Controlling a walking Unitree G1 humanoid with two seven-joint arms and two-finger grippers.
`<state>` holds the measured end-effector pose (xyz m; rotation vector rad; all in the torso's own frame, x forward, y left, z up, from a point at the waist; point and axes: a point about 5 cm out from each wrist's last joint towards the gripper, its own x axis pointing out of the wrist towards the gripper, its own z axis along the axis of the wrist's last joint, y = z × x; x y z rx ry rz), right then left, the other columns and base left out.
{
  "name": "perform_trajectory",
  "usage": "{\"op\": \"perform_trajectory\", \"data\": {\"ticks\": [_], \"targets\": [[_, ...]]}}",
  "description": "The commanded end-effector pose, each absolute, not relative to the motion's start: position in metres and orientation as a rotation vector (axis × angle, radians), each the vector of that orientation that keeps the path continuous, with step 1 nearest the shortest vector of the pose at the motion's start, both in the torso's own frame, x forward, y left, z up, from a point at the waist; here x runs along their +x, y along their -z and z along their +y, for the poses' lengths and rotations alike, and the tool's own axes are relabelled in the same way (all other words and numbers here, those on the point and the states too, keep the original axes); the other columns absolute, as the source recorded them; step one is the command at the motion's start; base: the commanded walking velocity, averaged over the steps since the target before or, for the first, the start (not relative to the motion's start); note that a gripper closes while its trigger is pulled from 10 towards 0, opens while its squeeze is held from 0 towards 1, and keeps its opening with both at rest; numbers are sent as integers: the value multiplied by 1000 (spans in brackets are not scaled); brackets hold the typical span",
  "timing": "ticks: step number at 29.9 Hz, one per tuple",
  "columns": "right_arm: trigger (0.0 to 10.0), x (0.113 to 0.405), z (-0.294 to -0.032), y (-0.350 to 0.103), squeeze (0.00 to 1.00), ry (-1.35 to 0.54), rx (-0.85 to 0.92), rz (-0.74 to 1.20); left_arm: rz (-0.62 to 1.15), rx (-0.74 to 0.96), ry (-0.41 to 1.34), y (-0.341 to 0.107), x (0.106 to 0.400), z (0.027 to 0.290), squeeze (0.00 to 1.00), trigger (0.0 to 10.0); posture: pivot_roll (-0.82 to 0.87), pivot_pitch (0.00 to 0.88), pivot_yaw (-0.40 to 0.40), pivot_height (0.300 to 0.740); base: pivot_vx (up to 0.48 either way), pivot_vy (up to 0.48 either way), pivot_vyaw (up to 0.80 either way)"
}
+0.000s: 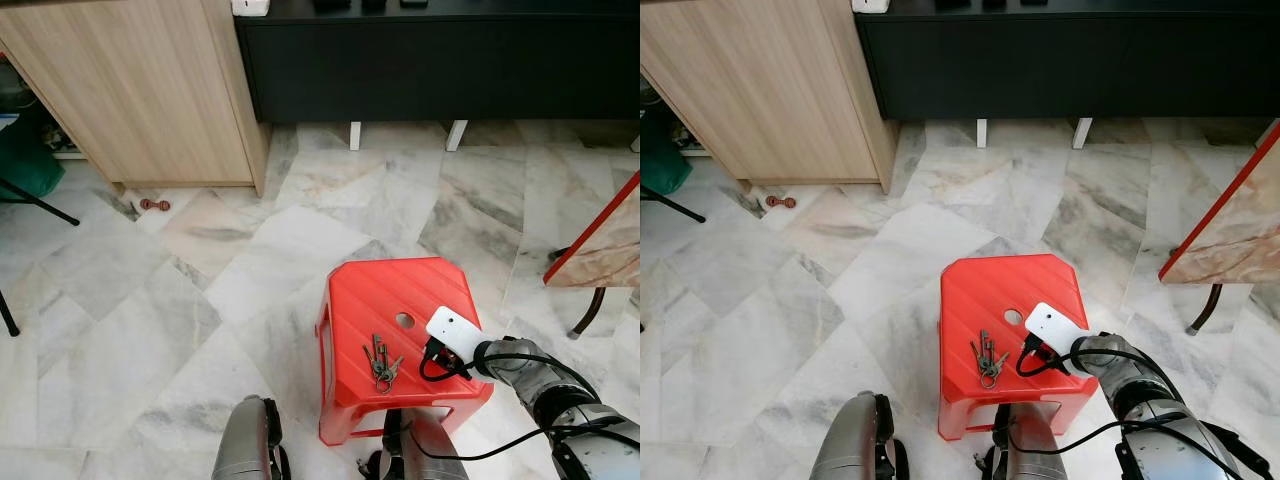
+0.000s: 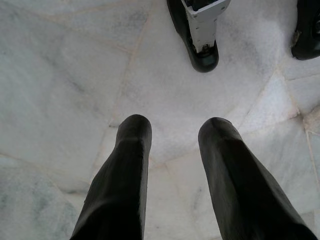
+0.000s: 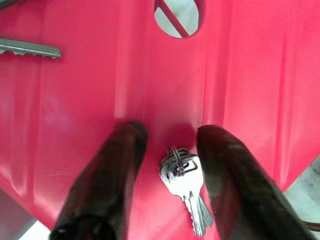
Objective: Hang keys on a hook
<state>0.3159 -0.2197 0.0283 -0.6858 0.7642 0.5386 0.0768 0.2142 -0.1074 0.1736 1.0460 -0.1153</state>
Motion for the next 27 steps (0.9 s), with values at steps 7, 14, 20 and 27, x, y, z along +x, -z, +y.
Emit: {"op": "perform_trajectory", "data": {"ticks": [7,14,20,27], "targets": [[4706,303,-230,-16,0,-499,-689,845,1093,177,113,110,64,217,0,10000,104,239,16,610,0,0,0],[3961,297,-234,-10,0,-492,-692,875,1095,175,119,110,63,216,0,10000,103,232,14,610,0,0,0],[2902,294,-233,-8,0,-491,-690,882,1095,173,120,110,62,215,0,10000,106,222,11,610,0,0,0],[0,295,-230,-7,0,-496,-681,877,1093,174,121,110,62,215,0,10000,102,221,11,610,0,0,0]]}}
